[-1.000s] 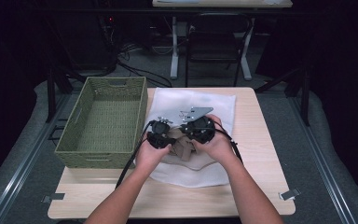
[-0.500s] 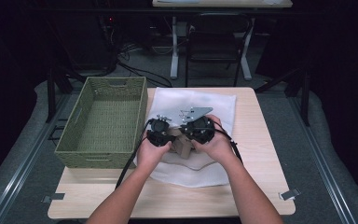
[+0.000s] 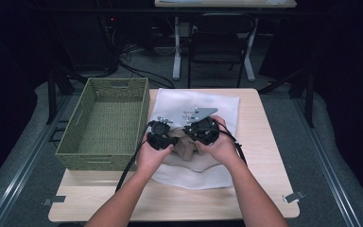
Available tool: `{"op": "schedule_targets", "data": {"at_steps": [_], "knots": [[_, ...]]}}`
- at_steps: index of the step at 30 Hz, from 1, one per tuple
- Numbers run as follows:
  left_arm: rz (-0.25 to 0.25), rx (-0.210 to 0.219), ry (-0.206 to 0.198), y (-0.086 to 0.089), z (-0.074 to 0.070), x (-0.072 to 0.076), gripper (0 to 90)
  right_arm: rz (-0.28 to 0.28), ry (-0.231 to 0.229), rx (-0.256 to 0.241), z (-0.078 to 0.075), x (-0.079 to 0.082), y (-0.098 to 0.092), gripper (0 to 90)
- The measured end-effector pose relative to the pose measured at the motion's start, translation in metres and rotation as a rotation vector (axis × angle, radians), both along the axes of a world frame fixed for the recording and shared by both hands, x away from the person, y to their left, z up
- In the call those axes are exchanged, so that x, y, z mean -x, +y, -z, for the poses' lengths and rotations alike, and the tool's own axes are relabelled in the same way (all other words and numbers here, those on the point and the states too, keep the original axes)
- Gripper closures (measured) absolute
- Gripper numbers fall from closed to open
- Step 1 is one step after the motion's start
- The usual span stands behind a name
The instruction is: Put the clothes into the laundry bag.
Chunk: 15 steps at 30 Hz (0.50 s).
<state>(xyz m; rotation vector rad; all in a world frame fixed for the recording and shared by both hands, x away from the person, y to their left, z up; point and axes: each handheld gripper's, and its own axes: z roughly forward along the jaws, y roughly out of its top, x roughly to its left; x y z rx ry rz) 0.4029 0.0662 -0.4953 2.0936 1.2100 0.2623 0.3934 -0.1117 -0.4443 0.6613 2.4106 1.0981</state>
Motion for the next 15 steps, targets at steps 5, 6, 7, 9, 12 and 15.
{"op": "schedule_targets", "data": {"at_steps": [5, 6, 7, 9, 12, 15], "knots": [[0.019, 0.013, -0.001, 0.002, -0.004, 0.008, 68.7, 0.000, 0.001, -0.002, 0.000, -0.001, -0.001, 87.3], [0.021, 0.014, -0.004, 0.003, -0.004, 0.010, 67.8, 0.000, 0.000, -0.001, 0.000, -0.001, -0.001, 87.3], [0.024, 0.021, -0.005, 0.003, -0.004, 0.012, 67.4, 0.000, -0.001, -0.001, 0.000, -0.001, -0.001, 87.3], [0.034, 0.035, -0.003, 0.004, -0.004, 0.016, 65.8, -0.001, 0.000, -0.002, 0.000, -0.001, -0.001, 87.3], [0.051, 0.063, 0.011, 0.004, -0.005, 0.022, 61.7, 0.002, 0.002, -0.005, 0.000, -0.001, -0.001, 87.3], [0.067, 0.069, 0.008, 0.002, -0.002, 0.027, 59.2, 0.000, 0.000, -0.001, 0.000, -0.001, -0.001, 87.3]]}}
